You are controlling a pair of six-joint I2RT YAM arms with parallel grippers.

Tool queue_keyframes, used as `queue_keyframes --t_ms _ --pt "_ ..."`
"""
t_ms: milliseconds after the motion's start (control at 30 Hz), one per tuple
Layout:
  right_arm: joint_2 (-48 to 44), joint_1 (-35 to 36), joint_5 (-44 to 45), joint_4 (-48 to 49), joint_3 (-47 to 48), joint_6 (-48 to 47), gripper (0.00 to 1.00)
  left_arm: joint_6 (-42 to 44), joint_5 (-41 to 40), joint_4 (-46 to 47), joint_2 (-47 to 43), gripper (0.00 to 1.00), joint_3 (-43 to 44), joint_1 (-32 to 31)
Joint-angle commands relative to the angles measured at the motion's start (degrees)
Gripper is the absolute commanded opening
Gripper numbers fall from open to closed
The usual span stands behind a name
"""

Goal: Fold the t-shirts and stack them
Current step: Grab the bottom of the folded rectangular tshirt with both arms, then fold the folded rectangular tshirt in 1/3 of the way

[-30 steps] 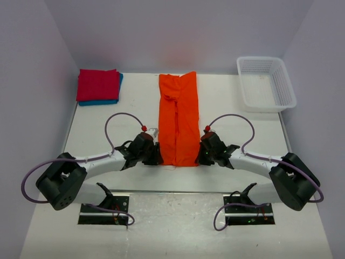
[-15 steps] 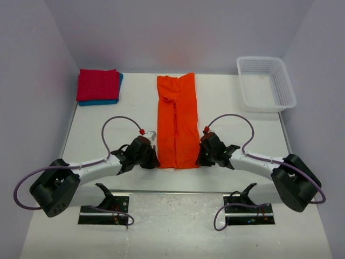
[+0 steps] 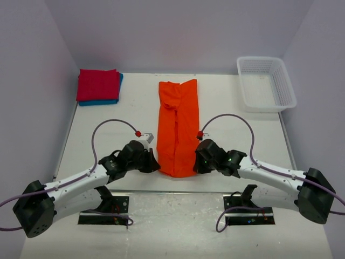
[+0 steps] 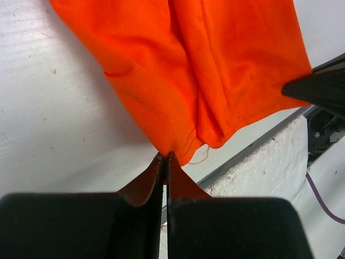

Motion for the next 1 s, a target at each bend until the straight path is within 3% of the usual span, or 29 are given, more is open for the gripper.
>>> queue_keyframes --t_ms 0,167,300,500,967 --pt "-2.85 0.27 6.41 -6.8 4.93 1.36 0.0 -1.43 -2.44 -3.98 -3.51 0.0 0.61 -0.74" --pt "-0.23 -2.01 8.79 -10.41 11.59 -1.44 0.0 2.61 -11.75 -9.7 0.16 0.0 8.94 -0.47" --pt "5.82 -7.7 7.22 -10.42 16.88 -5.57 0.0 6.21 -12.91 -9.1 7.28 0.0 15.36 2.68" --pt "15.5 -15.79 2.74 -10.33 28.38 -12.17 0.0 12.71 -11.34 -7.16 21.93 0.0 26.88 11.29" --pt "37.55 -24.6 -4.65 -13.75 48.87 -18.85 0.0 19.93 -9.23 -9.97 46.13 0.0 55.97 17.98"
